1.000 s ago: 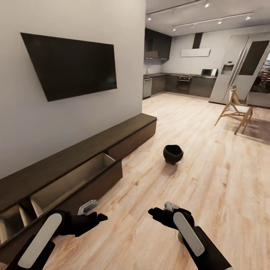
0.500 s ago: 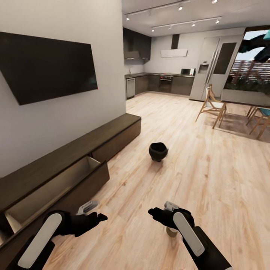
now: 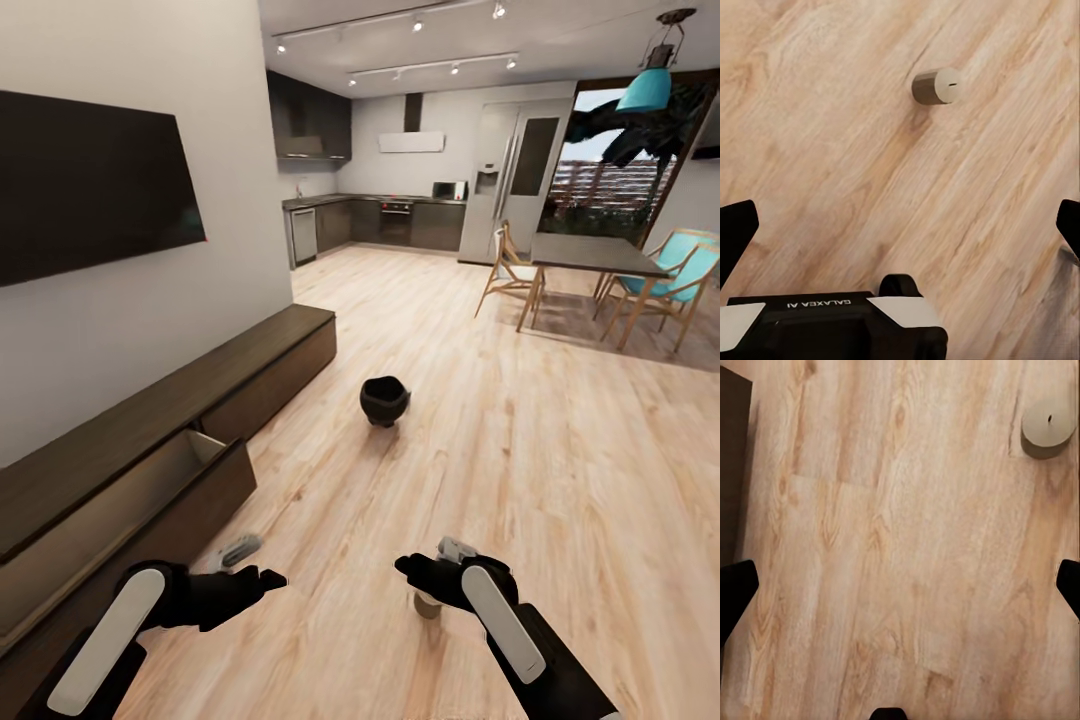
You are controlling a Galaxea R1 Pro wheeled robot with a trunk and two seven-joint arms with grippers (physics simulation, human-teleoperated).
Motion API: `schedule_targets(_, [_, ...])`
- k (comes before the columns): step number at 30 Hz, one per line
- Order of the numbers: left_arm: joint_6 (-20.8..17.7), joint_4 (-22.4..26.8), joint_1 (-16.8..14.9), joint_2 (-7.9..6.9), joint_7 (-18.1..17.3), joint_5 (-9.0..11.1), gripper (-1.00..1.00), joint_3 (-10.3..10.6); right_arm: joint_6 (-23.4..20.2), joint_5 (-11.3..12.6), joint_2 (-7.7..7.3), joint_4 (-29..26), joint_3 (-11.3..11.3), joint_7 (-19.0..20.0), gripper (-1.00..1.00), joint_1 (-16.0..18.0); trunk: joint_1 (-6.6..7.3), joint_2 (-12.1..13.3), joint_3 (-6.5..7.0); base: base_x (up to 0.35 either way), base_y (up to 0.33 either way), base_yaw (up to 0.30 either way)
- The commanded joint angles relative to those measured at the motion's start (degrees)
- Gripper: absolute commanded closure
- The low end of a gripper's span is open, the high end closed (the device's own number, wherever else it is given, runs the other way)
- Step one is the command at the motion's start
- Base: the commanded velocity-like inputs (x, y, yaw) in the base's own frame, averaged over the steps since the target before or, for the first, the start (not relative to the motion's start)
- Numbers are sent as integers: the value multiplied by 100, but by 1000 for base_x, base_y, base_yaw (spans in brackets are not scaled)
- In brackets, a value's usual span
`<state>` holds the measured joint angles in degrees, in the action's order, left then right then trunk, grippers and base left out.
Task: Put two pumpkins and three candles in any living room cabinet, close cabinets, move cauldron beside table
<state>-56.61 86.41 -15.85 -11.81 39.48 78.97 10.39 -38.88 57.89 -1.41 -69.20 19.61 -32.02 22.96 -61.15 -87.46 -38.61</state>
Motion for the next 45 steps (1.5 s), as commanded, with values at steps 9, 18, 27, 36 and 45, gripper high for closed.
schedule_targets(9, [4,7,-4,-6,60,56,-100,5,3,56,-3,-6,16,-59,-100,7,0,-3,-5,0,0,-281])
schedule_targets(18, [2,7,-2,-6,60,51,-100,7,3,56,-7,-6,16,-59,-100,7,0,-3,-5,0,0,-281])
schedule_targets(27, [3,7,-3,-6,60,52,-100,5,3,56,-6,-6,16,-59,-100,7,0,-3,-5,0,0,-281])
schedule_targets(36, [8,7,1,-6,60,51,-100,7,3,56,-6,-6,15,-59,-100,7,0,-3,-5,0,0,-281])
schedule_targets(45, [9,7,-2,-6,60,50,-100,-2,3,56,-1,-6,13,-59,-100,7,0,-3,-5,66,0,-281])
